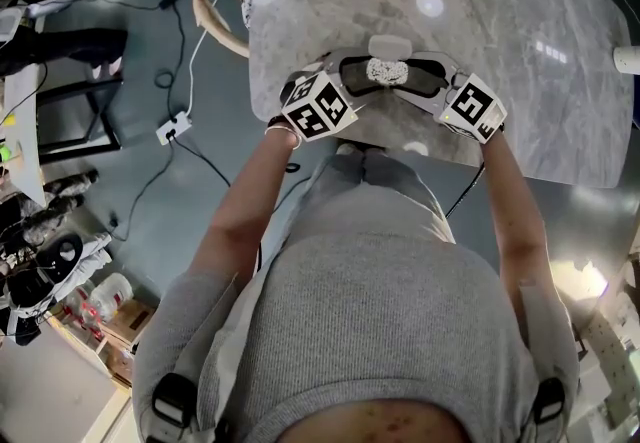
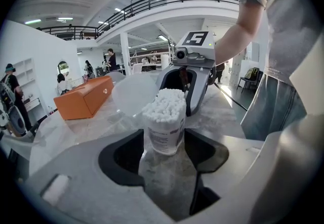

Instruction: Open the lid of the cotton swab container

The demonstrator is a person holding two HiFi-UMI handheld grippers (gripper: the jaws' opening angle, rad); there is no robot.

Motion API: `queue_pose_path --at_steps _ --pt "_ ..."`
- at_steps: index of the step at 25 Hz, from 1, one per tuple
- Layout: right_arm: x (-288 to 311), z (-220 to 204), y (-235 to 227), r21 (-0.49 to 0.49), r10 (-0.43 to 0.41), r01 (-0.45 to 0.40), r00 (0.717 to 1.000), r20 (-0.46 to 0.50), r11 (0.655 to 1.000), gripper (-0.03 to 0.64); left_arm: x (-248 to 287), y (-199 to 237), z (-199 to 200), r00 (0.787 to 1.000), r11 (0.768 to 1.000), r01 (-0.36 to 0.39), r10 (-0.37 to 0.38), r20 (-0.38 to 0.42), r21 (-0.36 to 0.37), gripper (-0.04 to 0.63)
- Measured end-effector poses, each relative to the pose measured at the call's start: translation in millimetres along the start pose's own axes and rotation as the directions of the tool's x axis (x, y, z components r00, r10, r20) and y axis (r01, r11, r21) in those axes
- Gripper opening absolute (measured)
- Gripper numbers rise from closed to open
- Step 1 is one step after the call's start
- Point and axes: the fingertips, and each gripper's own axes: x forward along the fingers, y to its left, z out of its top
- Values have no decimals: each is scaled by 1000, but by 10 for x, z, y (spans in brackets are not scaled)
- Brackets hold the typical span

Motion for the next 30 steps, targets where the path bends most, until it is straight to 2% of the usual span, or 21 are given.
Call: queue_pose_path --at_steps 12,15,20,24,27,30 --pt "-261 64 -18 99 -136 127 986 96 987 217 -311 114 12 986 985 -114 128 106 -127 255" --pt "-316 126 -23 119 -167 152 978 124 981 216 -446 176 100 970 973 -154 182 163 -172 255" --pt "-410 272 -32 153 -223 196 958 183 969 216 -609 217 202 943 957 -201 246 223 -207 253" --pt "-487 385 -14 160 -252 220 943 218 962 213 -763 261 313 913 942 -231 296 280 -243 245" --pt "-590 515 -21 174 -287 247 921 262 953 204 -864 278 410 896 938 -249 318 309 -242 235" --pt "-696 690 -20 182 -331 285 888 319 941 175 -960 276 509 879 934 -273 339 334 -230 219"
